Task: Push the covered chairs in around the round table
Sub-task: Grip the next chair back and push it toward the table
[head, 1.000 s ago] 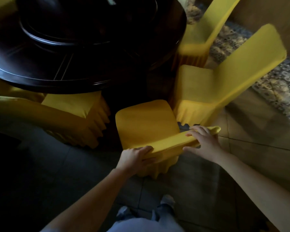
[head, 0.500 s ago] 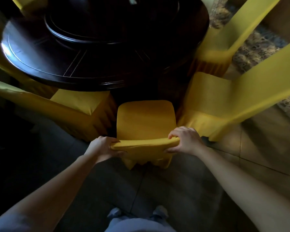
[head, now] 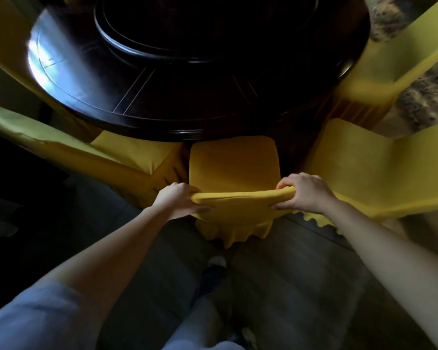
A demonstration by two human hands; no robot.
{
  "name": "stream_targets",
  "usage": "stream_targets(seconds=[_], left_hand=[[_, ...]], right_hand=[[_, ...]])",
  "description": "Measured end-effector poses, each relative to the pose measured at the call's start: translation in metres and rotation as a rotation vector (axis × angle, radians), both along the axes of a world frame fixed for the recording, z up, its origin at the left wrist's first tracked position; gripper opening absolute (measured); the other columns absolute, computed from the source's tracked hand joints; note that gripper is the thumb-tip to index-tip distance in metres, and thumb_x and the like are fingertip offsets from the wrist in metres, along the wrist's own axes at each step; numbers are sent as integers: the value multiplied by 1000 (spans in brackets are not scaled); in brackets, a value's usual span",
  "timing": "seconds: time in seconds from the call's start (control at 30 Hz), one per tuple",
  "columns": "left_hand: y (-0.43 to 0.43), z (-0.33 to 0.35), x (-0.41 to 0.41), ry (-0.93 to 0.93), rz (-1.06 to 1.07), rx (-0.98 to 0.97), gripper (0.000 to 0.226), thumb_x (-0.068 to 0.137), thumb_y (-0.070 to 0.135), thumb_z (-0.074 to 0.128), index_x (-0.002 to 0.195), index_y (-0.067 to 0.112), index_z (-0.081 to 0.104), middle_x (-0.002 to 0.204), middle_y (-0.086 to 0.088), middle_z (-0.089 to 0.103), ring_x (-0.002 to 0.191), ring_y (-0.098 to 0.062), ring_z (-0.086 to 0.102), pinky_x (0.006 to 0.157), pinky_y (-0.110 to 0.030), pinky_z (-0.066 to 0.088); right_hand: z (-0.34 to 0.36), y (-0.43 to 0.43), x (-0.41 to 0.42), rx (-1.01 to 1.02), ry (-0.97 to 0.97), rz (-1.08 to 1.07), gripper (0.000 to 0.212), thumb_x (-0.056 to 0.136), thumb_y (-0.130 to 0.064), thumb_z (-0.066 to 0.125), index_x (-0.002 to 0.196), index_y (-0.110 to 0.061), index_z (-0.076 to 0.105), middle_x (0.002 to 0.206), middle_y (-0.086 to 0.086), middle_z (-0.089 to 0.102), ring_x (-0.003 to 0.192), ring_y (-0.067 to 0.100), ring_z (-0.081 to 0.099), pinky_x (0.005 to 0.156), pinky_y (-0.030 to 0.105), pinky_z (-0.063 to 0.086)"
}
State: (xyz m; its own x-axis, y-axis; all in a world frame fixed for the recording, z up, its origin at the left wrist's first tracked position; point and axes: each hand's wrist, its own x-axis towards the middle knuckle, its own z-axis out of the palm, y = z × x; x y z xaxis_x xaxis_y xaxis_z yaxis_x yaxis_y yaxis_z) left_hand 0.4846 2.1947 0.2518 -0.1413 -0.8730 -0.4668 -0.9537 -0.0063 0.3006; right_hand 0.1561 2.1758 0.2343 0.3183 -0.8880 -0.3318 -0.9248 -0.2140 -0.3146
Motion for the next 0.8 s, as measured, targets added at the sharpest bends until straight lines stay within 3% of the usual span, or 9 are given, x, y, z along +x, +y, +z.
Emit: stream_targets(seconds=[0.1,0.23,0.33,0.47,0.63,0.8], left_hand=[[-25,-2,-6,-12,-35,-23,54,67,72,62,106,36,64,88,11,64,78,-8,60,56,-21,44],[-47,-12,-9,-29,-106,5,70,66,77,58,123,36,56,107,8,64,90,-10,60,67,-24,50],[-51,-16,-7,-41,-149,21,75,66,79,56,128,36,53,115,7,63,96,-11,60,69,-22,46],[-66,-10,-5,-3,-212,147,80,70,76,56,135,32,47,123,3,59,103,-14,58,71,-22,44],[-76,-9,-7,68,-236,359,83,73,70,59,141,27,39,131,0,52,112,-17,53,88,-28,48],[-75,-6,-12,62,-275,375,85,74,72,56,143,26,35,134,-2,50,113,-17,53,91,-30,49]], right_hand=[[3,-37,-7,50,55,5,55,64,-72,65,108,-38,58,103,-11,56,96,12,47,84,35,39],[1,-57,-11,143,115,43,63,55,-77,61,107,-42,60,101,-17,59,100,10,52,93,38,37],[-2,-58,-12,117,126,32,67,54,-79,61,110,-43,58,108,-18,57,106,9,48,97,40,35],[5,-61,-7,148,158,-4,69,55,-79,61,114,-45,56,117,-16,54,113,13,45,96,40,35],[10,-54,-4,125,178,-64,67,57,-74,66,116,-44,55,121,-13,53,116,16,42,95,40,34],[11,-45,-5,72,133,-143,63,59,-67,72,116,-42,59,119,-14,53,115,15,39,93,38,30]])
